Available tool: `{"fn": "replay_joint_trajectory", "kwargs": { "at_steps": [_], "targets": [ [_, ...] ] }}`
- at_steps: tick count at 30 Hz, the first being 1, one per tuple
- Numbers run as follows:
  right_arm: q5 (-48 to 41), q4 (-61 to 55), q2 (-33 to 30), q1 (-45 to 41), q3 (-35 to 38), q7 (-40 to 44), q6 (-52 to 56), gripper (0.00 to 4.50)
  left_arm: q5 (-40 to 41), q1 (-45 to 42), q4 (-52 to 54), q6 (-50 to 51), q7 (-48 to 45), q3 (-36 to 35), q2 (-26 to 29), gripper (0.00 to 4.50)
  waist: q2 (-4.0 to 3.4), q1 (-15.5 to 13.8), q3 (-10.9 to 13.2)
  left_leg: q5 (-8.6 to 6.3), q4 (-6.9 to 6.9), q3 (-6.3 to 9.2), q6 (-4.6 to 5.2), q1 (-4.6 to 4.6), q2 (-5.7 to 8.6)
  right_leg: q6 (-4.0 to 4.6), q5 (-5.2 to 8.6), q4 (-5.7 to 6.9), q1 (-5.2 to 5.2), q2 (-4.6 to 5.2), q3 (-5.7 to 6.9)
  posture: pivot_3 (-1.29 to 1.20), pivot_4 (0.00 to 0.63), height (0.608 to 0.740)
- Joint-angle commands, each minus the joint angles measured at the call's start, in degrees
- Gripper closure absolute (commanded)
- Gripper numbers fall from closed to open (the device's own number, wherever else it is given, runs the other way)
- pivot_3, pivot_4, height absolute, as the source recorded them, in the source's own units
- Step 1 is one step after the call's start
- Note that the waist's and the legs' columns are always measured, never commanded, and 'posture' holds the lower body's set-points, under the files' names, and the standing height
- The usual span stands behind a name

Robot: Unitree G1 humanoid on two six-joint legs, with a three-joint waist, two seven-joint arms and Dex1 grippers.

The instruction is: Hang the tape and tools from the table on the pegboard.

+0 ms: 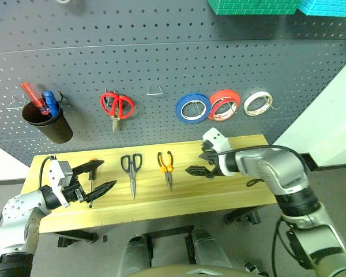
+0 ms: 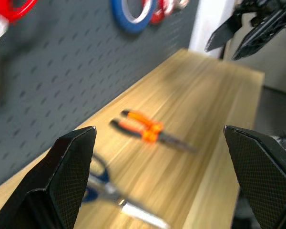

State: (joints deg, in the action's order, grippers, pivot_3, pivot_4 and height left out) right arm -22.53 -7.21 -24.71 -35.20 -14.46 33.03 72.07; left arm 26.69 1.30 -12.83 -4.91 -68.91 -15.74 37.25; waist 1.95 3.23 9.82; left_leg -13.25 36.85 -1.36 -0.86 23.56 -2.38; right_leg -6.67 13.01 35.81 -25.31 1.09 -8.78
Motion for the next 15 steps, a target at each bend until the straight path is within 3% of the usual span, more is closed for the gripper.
{"fn": "replay_joint_trajectory", "kwargs": {
  "at_steps": [1, 6, 15],
  "targets": [
    [2.23, 3.08, 2.74, -3.13, -1.28, -3.71, 2.19, 0.05, -2.49, -1.40, -4.49, -4.18, -1.82, 0.87, 1.00, 0.00, 0.00, -0.20, 0.58, 0.00, 0.00, 0.00, 0.00, 0.04, -0.01, 0.03, -0.02, -0.01, -0.03, 0.00, 0.01, 0.14, 0.226, 0.740],
    [4.94, 12.05, 10.18, -7.34, -0.06, -9.47, 3.34, 0.05, -4.60, -4.25, -10.19, -7.93, -4.63, 2.45, 1.78, 0.00, -0.03, -0.90, 1.49, 0.01, 0.03, -0.05, 0.01, 0.99, -0.05, 0.09, -0.07, -0.01, -0.66, 0.06, 0.06, 0.16, 0.268, 0.740],
    [9.01, 24.77, 20.37, -11.68, 8.02, -20.04, 1.27, 0.05, -4.59, -6.14, -7.70, -6.91, -4.96, 4.36, 1.73, 0.00, -0.22, -1.24, 5.31, 0.02, 0.10, 0.11, 0.03, 1.35, -0.17, 0.08, -0.07, 0.34, -1.15, -0.16, 0.22, 0.19, 0.338, 0.740]
  ]
}}
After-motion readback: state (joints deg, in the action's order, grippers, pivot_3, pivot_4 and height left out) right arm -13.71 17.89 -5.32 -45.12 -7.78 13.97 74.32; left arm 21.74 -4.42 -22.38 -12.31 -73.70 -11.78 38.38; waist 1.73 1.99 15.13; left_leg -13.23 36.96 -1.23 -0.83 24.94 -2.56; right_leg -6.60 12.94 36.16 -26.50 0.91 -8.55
